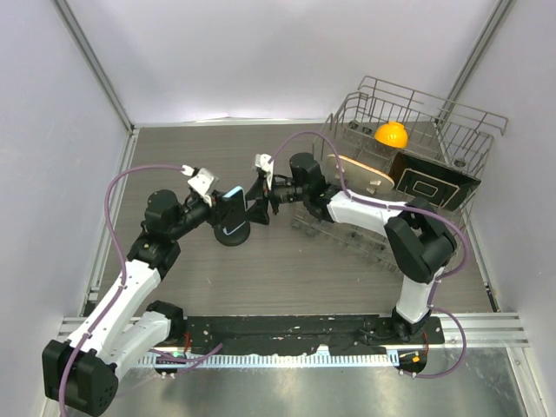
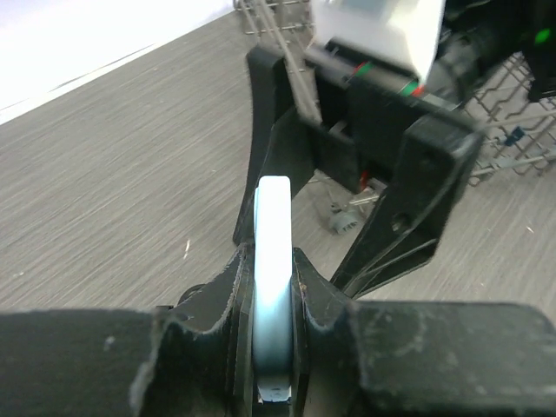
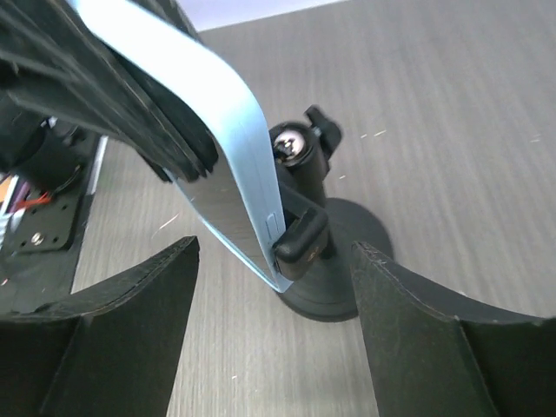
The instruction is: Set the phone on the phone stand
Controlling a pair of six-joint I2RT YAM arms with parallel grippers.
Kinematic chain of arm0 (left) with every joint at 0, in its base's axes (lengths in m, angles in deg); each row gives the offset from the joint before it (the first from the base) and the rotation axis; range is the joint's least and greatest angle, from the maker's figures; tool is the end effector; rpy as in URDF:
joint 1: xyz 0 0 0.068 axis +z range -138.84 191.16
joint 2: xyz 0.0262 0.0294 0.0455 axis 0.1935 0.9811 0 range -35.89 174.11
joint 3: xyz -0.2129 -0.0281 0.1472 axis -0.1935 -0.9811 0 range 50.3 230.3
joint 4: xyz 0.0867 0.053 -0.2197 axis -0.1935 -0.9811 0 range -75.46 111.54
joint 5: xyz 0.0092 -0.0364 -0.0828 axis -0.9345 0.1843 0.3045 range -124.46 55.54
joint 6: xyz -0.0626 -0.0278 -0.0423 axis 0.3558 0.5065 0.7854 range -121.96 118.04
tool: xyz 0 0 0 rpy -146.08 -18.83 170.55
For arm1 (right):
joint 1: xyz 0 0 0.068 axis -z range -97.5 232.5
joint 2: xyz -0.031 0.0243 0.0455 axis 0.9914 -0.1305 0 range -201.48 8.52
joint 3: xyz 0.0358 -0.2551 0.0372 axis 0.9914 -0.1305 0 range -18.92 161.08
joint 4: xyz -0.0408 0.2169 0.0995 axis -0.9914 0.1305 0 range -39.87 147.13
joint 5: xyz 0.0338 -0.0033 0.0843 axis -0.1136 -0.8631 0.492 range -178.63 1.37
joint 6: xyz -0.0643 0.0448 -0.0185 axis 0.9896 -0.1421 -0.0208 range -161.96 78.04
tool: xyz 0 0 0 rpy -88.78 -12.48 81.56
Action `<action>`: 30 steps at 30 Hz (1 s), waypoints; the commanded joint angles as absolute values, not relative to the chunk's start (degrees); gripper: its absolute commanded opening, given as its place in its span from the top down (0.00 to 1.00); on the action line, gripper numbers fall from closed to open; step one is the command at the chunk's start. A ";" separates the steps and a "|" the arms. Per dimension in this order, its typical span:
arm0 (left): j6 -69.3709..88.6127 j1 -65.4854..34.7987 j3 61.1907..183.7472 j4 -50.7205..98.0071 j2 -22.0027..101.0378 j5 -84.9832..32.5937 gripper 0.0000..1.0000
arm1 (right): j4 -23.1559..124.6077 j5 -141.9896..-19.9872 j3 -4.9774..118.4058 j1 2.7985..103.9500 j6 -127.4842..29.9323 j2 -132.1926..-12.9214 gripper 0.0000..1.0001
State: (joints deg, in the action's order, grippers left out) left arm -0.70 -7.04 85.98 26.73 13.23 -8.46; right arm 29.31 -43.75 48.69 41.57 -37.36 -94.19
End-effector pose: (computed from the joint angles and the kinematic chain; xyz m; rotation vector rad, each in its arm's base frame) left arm 0.2021 -0.0986 0.2901 0.5891 1.6393 -0.6384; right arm 0.2796 0.3075 0.2481 -1.2352 1.4429 1.1479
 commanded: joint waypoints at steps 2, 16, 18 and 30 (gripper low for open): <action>-1.70 -5.99 87.83 30.59 12.10 0.43 1.00 | 29.48 -31.32 51.30 41.63 -34.40 -97.64 0.28; -0.82 -5.10 86.60 32.61 12.54 2.46 1.00 | 20.51 -33.09 50.69 40.93 -39.41 -98.61 0.39; -0.64 -5.02 86.60 33.05 12.63 2.54 1.00 | 20.60 -32.56 50.95 40.93 -39.59 -98.97 0.51; 2.70 -5.02 84.14 37.27 10.69 -11.25 1.00 | -2.25 -55.58 40.14 39.17 -51.71 -95.44 1.00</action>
